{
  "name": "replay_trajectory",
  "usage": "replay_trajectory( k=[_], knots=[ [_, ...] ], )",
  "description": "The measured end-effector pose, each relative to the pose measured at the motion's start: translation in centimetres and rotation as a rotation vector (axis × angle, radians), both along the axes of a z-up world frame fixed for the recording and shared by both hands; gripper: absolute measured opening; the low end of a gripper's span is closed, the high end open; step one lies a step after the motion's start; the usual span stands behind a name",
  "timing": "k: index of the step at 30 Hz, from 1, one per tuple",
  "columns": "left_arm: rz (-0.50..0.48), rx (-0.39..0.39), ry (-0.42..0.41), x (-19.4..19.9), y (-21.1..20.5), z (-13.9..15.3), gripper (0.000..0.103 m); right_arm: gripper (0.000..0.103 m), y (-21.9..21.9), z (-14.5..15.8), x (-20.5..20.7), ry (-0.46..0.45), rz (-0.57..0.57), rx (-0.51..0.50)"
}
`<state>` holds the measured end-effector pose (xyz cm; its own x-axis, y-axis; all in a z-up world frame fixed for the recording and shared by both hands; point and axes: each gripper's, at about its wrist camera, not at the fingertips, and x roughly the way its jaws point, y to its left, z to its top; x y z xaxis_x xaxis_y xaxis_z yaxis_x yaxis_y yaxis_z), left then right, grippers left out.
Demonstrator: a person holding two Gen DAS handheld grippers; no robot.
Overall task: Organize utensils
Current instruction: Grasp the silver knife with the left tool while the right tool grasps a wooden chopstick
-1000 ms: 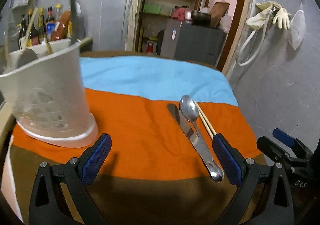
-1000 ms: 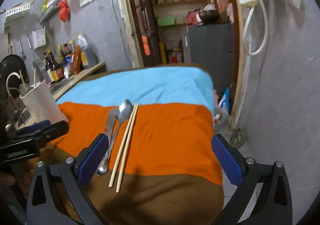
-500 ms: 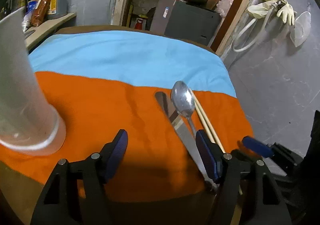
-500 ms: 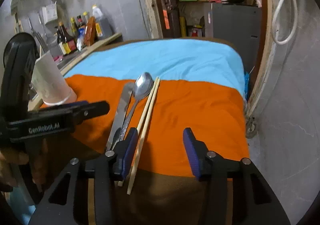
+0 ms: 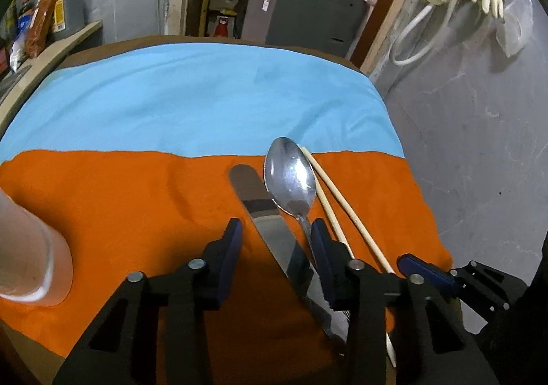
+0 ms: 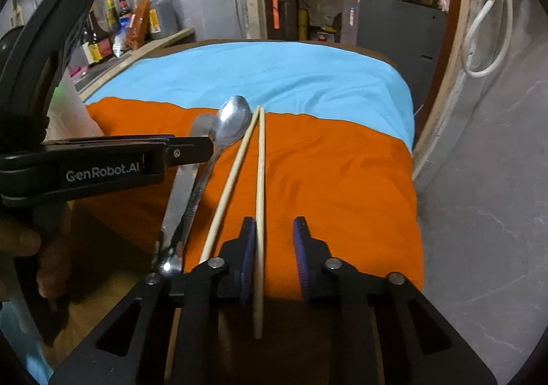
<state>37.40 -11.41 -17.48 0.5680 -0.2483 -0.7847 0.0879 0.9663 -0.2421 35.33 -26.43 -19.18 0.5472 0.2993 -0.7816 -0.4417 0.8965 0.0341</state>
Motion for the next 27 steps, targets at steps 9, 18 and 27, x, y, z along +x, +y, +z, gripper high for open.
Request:
replay_trajectory(
  k=[9, 18, 27],
  knots=[
    [-0.029, 0.108, -0.008, 0.5, -1.3, -0.5, 0.023, 0.015, -0.7, 0.1, 0.3, 0.02, -0.018, 0.038],
    [-0.023, 0.141, 0.007, -0.8, 0.3, -0.7, 0.02, 0.015, -0.6, 0.1, 0.4, 0.019, -0.016, 0.031],
    [-0.064, 0.026, 0.064, -4.8, 3.1, -0.2, 0.017, 0.006, -2.1, 0.1, -0.1, 0.069, -0.051, 0.119]
  ],
)
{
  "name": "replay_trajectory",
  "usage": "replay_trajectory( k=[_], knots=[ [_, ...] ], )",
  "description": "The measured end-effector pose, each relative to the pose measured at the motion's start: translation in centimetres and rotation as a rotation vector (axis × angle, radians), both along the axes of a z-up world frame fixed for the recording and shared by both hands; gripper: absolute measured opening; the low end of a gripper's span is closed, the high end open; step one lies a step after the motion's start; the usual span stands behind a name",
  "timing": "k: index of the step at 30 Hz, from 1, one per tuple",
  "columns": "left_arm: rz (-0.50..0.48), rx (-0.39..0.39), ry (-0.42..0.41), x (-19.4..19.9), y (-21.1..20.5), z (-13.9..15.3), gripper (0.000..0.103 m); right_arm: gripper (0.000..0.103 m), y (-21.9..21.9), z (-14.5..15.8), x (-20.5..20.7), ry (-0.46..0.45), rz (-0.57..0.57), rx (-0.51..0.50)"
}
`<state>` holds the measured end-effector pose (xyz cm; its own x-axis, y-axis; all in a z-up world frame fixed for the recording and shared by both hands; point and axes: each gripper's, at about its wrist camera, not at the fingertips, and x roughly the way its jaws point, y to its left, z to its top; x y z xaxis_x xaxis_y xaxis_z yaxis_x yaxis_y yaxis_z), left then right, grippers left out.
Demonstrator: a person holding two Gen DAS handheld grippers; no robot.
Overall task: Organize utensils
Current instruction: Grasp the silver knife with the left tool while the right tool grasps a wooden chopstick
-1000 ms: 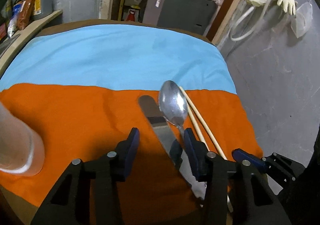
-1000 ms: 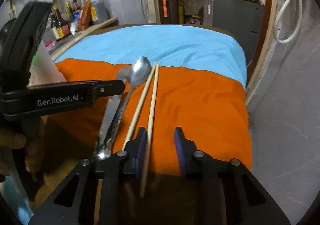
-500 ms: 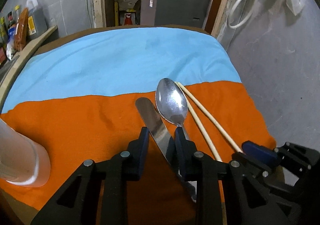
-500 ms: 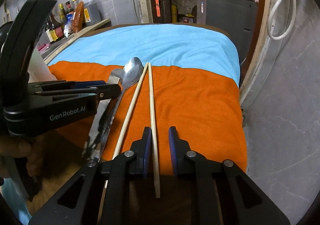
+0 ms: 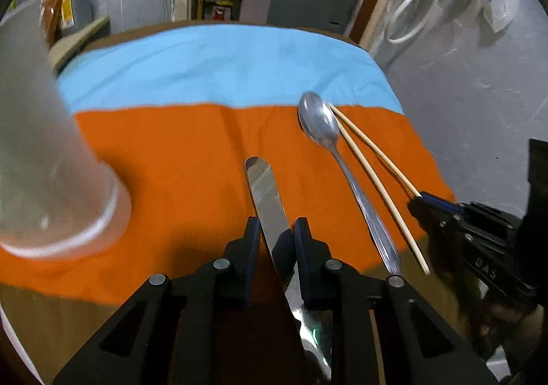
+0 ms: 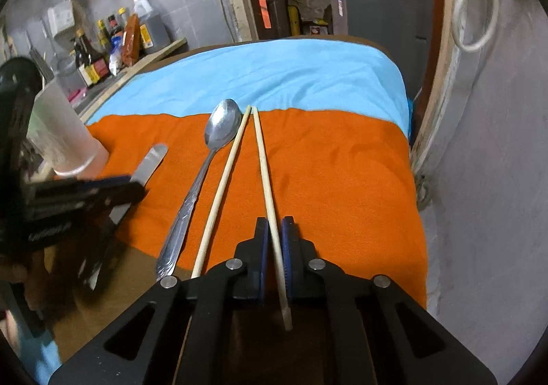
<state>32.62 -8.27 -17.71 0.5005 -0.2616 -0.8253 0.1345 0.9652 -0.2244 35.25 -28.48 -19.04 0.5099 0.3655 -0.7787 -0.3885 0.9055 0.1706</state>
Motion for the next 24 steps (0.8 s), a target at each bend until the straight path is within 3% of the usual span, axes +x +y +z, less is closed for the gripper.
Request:
replay_trajectory(
  k=[4, 7, 12, 13, 16, 19, 21, 24],
  knots=[
    [0.011, -0.073, 0.04, -0.1, 0.9, 0.1, 0.017, 0.008, -0.2, 0.1, -1.4, 0.023, -0.014, 0.026],
    [0.016, -0.079, 0.075, 0.6, 0.5, 0.3, 0.02, 0.016, 0.2, 0.3, -0.6, 0.044, -0.001, 0.026],
    [-0.034, -0.056, 0.087, 1.0, -0.7, 0.6, 0.042, 0.022, 1.8, 0.5, 2.2, 0.054, 0.054, -0.038],
    [-0.043, -0.031, 0.084, 1.0, -1.1, 0.6, 0.042, 0.022, 2.1, 0.4, 2.6, 0.054, 0.06, -0.045],
    [-0.073, 0.06, 0.069, 0.9, -2.2, 0.5, 0.041, 0.022, 3.0, 0.3, 4.0, 0.043, 0.082, -0.075],
    [-0.062, 0.053, 0.067, 0.9, -2.0, 0.4, 0.036, 0.023, 3.6, 0.3, 4.8, 0.042, 0.097, -0.098],
    [-0.052, 0.061, 0.07, 1.0, -1.6, 0.2, 0.023, 0.023, 3.8, 0.3, 5.1, 0.045, 0.103, -0.107],
    [-0.062, 0.061, 0.084, 1.0, -0.9, 0.2, 0.019, 0.025, 4.2, 0.3, 5.1, 0.035, 0.123, -0.136]
  ],
)
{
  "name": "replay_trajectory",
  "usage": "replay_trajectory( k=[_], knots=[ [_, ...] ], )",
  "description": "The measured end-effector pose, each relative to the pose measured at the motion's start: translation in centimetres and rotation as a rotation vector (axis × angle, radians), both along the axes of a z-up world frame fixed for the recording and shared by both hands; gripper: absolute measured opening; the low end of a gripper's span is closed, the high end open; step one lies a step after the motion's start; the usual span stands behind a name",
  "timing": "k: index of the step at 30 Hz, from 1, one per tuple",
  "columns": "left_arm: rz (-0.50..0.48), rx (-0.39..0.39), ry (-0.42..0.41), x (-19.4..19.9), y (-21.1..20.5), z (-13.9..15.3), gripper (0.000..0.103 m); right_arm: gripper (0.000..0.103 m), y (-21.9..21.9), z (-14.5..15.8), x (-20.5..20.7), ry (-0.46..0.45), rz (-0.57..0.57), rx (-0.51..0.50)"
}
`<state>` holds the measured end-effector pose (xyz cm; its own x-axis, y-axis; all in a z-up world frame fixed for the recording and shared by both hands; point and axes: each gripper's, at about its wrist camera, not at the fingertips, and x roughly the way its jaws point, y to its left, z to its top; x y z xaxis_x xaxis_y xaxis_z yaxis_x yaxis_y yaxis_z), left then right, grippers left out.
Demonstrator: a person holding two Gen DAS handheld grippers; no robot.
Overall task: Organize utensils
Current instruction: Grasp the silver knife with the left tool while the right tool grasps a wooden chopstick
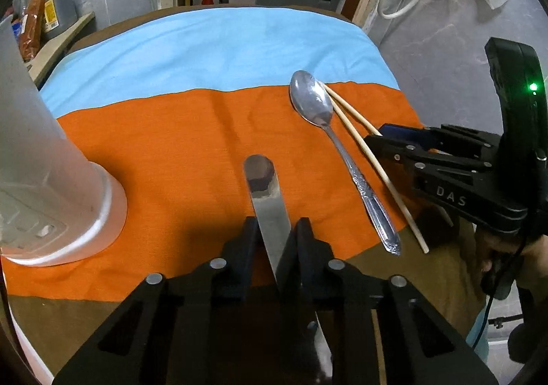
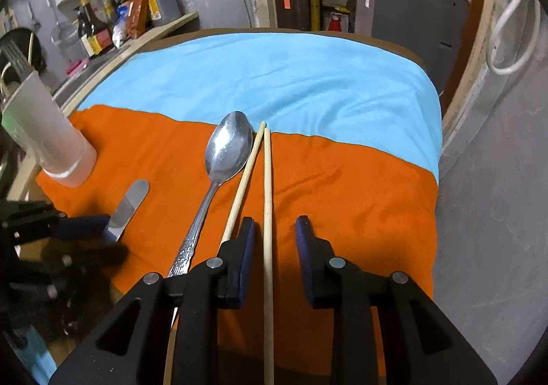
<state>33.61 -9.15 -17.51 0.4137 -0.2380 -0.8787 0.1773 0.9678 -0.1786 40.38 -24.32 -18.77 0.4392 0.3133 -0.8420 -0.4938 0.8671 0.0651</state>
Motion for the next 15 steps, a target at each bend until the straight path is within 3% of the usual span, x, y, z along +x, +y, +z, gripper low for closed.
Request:
replay_trajectory(
  k=[4, 6, 7, 8, 12, 15],
  knots=[
    [-0.012, 0.045, -0.005, -0.2, -0.5, 0.4, 0.018, 0.027, 1.0, -0.1, 0.4, -0.008, -0.01, -0.031],
    [-0.007, 0.041, -0.022, -0.5, -0.6, 0.3, 0.017, 0.02, 1.3, -0.1, 0.4, -0.019, -0.022, -0.044],
    [0.001, 0.023, -0.031, -0.6, -0.3, 0.2, 0.016, 0.009, 1.2, -0.1, 0.4, -0.025, -0.032, -0.046],
    [0.011, 0.0, -0.035, -0.7, 0.0, 0.2, 0.015, 0.007, 1.1, -0.1, 0.4, -0.023, -0.045, -0.037],
    [0.057, -0.072, -0.043, -1.5, 1.1, 0.2, 0.013, 0.003, 0.0, 0.1, 0.7, 0.018, -0.077, 0.035],
    [0.072, -0.086, -0.076, -2.7, 1.3, 0.7, 0.013, 0.003, -1.7, 0.8, -0.2, 0.033, -0.101, 0.177]
  ],
)
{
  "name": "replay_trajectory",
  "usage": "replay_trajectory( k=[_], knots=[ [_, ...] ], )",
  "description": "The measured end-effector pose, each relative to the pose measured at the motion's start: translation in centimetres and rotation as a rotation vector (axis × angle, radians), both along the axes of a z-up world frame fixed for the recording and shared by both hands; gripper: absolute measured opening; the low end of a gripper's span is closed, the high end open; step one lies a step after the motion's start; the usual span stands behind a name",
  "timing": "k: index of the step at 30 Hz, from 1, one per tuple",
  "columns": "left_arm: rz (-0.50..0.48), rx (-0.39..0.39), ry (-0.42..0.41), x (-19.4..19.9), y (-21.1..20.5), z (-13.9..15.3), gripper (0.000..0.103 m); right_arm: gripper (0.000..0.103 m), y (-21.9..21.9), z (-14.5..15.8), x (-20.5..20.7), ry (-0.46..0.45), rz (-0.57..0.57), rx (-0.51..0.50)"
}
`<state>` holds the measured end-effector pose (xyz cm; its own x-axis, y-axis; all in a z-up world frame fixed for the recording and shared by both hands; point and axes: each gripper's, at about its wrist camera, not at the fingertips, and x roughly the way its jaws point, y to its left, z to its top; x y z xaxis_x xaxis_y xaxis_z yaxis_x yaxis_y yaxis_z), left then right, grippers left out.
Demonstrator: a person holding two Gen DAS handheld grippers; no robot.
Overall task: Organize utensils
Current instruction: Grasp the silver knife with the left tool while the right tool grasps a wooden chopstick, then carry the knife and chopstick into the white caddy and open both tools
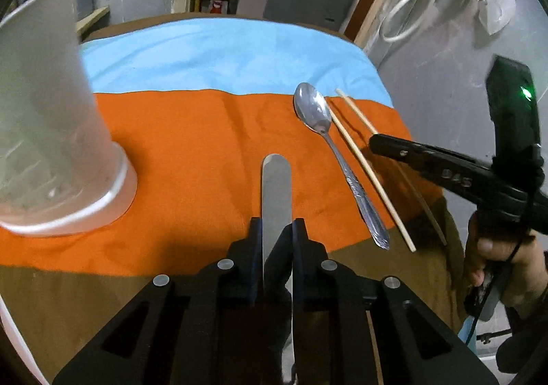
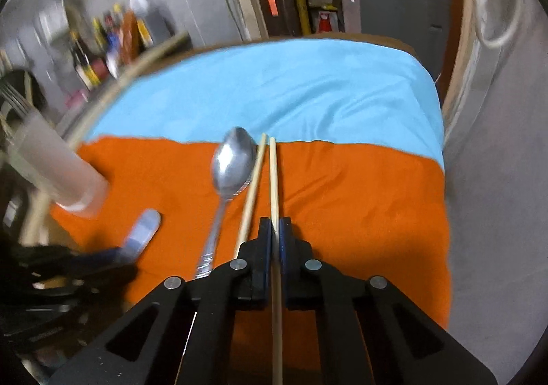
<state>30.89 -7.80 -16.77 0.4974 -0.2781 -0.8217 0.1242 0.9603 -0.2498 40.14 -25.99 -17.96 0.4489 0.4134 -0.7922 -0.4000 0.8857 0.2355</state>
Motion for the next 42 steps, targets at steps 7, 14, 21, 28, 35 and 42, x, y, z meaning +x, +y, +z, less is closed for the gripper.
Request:
replay_trajectory(
  k=[7, 14, 21, 28, 35, 42],
  knots=[
    [0.044, -0.055, -0.096, -3.4, 0.6, 0.6, 0.013, 0.003, -1.8, 2.2, -4.4, -0.145, 0.019, 0.186],
    [0.111, -0.147, -0.183, -5.4, 1.5, 1.6, 0.013, 0.003, -2.3, 2.8, -6.3, -0.174, 0.005, 0.355],
    [0.118, -0.146, -0.313, -6.5, 2.0, 3.7, 0.013, 0.003, -1.8, 4.8, -7.0, -0.255, 0.006, 0.406],
    [0.128, -0.166, -0.4, -7.6, 2.4, 5.4, 0.013, 0.003, -0.4, 6.3, -7.6, -0.308, 0.009, 0.423],
    [0.133, -0.188, -0.471, -9.0, 3.4, 7.1, 0.013, 0.003, 0.3, 8.1, -8.3, -0.351, 0.019, 0.483],
    [0.131, -0.214, -0.539, -10.1, 5.3, 9.4, 0.013, 0.003, 1.6, 10.5, -9.4, -0.455, 0.024, 0.497]
  ],
)
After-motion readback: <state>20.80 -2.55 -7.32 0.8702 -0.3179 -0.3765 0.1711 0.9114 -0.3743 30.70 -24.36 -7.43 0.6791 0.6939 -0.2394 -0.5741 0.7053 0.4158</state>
